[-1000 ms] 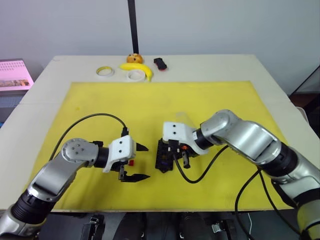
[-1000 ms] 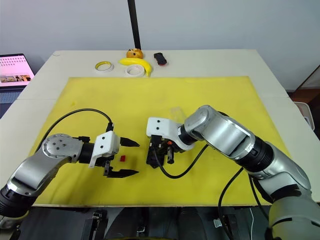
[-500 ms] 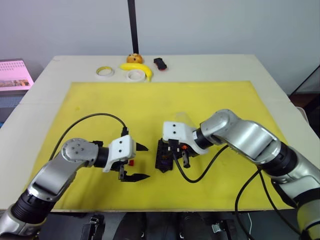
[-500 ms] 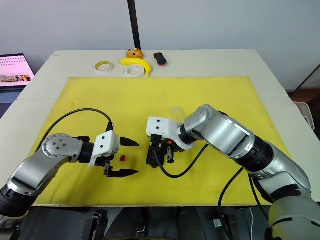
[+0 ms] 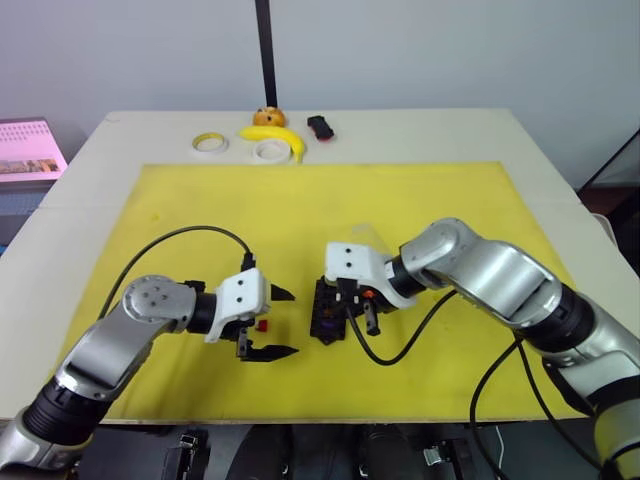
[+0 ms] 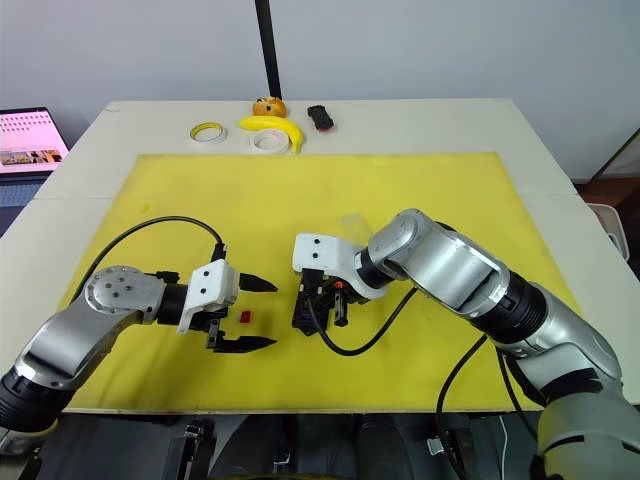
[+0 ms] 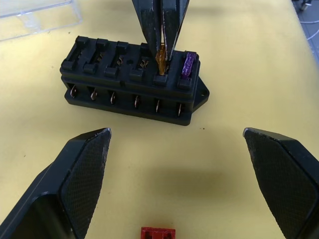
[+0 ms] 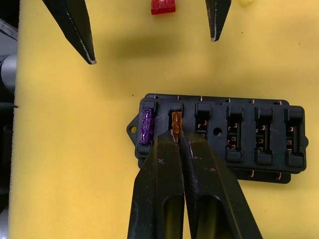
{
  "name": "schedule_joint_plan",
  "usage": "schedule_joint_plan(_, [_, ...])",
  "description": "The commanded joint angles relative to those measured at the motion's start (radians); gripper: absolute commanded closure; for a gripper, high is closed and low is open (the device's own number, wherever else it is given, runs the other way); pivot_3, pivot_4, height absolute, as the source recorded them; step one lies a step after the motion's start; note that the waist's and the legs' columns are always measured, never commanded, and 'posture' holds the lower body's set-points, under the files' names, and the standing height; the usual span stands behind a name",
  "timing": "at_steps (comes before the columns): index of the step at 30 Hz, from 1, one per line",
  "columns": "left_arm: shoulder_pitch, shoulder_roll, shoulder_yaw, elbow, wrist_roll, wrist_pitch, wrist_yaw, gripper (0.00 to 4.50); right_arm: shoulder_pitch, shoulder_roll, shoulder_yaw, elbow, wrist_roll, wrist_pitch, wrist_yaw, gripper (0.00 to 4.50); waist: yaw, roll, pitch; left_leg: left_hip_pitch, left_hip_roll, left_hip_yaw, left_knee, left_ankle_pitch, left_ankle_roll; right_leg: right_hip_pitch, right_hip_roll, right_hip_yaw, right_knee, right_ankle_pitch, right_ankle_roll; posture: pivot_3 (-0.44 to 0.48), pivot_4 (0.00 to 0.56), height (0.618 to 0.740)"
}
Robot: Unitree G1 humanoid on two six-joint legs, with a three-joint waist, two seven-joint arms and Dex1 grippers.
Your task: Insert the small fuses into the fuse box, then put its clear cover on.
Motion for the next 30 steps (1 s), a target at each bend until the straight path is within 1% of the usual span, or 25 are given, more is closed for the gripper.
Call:
schedule_joint_plan(1, [-0.01, 0.004, 0.008, -0.015, 0.0, -0.007, -0.004, 0.03, -0.021, -0.008, -0.037, -0.001, 0.007, -0.004, -0.001, 4.5, 0.0, 0.0, 0.0, 0.0, 0.0, 0.0, 0.0, 0.0, 0.0, 0.0, 0.0, 0.0, 0.0, 0.0, 0.0, 0.0, 0.15, 0.74])
schedule_joint_plan(8, [-0.014, -0.001, 0.005, -0.016, 0.0, -0.005, 0.0, 0.03, -0.011, -0.012, -0.014, 0.002, -0.007, -0.009, -0.008, 4.5, 0.001, 0.0, 0.0, 0.0, 0.0, 0.0, 0.0, 0.0, 0.0, 0.0, 0.0, 0.0, 0.0, 0.0, 0.0, 0.0, 0.15, 0.74])
schedule_joint_plan(15, [-0.013, -0.002, 0.006, -0.021, -0.001, -0.003, 0.006, 0.03, -0.008, -0.021, 0.04, 0.016, -0.047, -0.032, -0.018, 4.5, 0.0, 0.0, 0.0, 0.0, 0.0, 0.0, 0.0, 0.0, 0.0, 0.0, 0.0, 0.0, 0.0, 0.0, 0.0, 0.0, 0.15, 0.74])
schedule_joint_plan(20, [-0.013, -0.003, 0.007, -0.022, -0.003, 0.0, 0.011, 0.03, -0.012, -0.018, 0.038, 0.022, -0.049, -0.039, -0.011, 4.5, -0.001, 0.0, 0.0, 0.001, 0.0, 0.0, 0.0, 0.0, 0.0, 0.0, 0.0, 0.0, 0.0, 0.0, 0.0, 0.0, 0.15, 0.74])
schedule_joint_plan(25, [-0.012, -0.003, 0.008, -0.024, -0.005, 0.002, 0.012, 0.03, -0.023, -0.013, 0.0, 0.016, -0.018, -0.03, 0.007, 4.5, 0.0, 0.0, 0.0, 0.001, 0.0, 0.0, 0.0, 0.0, 0.0, 0.001, 0.0, 0.0, 0.0, 0.0, 0.0, 0.0, 0.15, 0.74])
schedule_joint_plan(28, [-0.012, -0.003, 0.006, -0.019, -0.002, -0.003, 0.01, 0.0, -0.024, -0.012, -0.007, 0.016, -0.014, -0.028, 0.009, 3.44, 0.001, 0.0, 0.0, 0.001, 0.0, 0.0, 0.0, 0.0, 0.0, 0.001, 0.0, 0.0, 0.0, 0.0, 0.0, 0.0, 0.15, 0.74])
schedule_joint_plan(30, [-0.013, -0.003, 0.005, -0.018, -0.002, -0.003, 0.01, 0.0, -0.025, -0.008, -0.013, 0.019, -0.01, -0.028, 0.008, 2.58, 0.002, 0.0, 0.0, 0.001, 0.0, 0.0, 0.0, 0.0, 0.0, 0.001, 0.0, 0.0, 0.0, 0.0, 0.0, 0.0, 0.15, 0.74])
